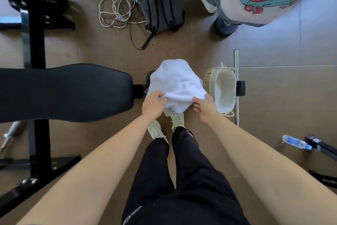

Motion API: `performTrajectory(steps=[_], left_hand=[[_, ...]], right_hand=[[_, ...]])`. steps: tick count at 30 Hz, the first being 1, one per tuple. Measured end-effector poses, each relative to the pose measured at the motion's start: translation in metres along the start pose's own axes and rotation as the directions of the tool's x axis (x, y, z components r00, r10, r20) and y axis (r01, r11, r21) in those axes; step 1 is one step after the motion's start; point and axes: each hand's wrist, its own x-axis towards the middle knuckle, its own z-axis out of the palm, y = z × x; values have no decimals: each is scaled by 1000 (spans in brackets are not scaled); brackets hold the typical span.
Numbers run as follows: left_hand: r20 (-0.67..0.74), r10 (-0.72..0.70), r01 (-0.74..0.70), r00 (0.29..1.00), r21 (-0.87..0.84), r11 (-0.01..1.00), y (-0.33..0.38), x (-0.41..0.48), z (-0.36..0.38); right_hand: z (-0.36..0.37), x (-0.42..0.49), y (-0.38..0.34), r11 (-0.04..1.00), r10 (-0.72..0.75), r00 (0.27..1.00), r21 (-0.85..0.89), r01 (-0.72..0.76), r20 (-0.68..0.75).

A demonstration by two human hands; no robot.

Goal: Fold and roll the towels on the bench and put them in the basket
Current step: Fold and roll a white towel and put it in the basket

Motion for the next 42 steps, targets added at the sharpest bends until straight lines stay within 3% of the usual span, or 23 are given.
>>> performTrajectory(steps=[4,7,9,15,17,20,22,25,29,34,38,42], left_hand=[[-2,22,-22,1000,-34,999,22,-1,-21],[42,20,-12,999,-180,984,53,-3,-40],[81,22,2,996,-283,959,77,-8,-52],[211,25,105,977,-582,807,135,-34,-86],[314,48,176,948,-645,744,143,-42,-99],[364,3,251,931,-648,719,143,-52,-119],[258,-71,224,964,-632,742,131,-56,-130],[-14,-120,98,993,-494,864,113,-62,-143],[-266,-117,-54,957,-560,826,97,-91,-157],[-223,-2,-128,975,-565,815,72,-127,-161],[-358,-43,-201,933,-617,760,32,-131,-174],[-307,79,-248,948,-563,788,-19,-122,-196]], right_hand=[[-7,-2,-17,971,-97,995,-215,103,40],[-11,-14,-26,784,-301,940,-521,338,158],[-7,-29,-36,656,-410,884,-600,458,225],[13,-68,-66,482,-513,719,-535,694,470],[17,-80,-74,432,-602,647,-490,757,468],[24,-96,-87,276,-786,477,-466,840,393],[31,-105,-99,285,-763,482,-447,848,430],[47,-123,-119,324,-675,504,-398,858,538],[78,-141,-123,389,-607,493,-308,868,623],[123,-156,-105,351,-509,476,-331,876,718],[165,-169,-89,341,-489,485,-353,871,725],[216,-178,-72,374,-470,559,-420,827,683]])
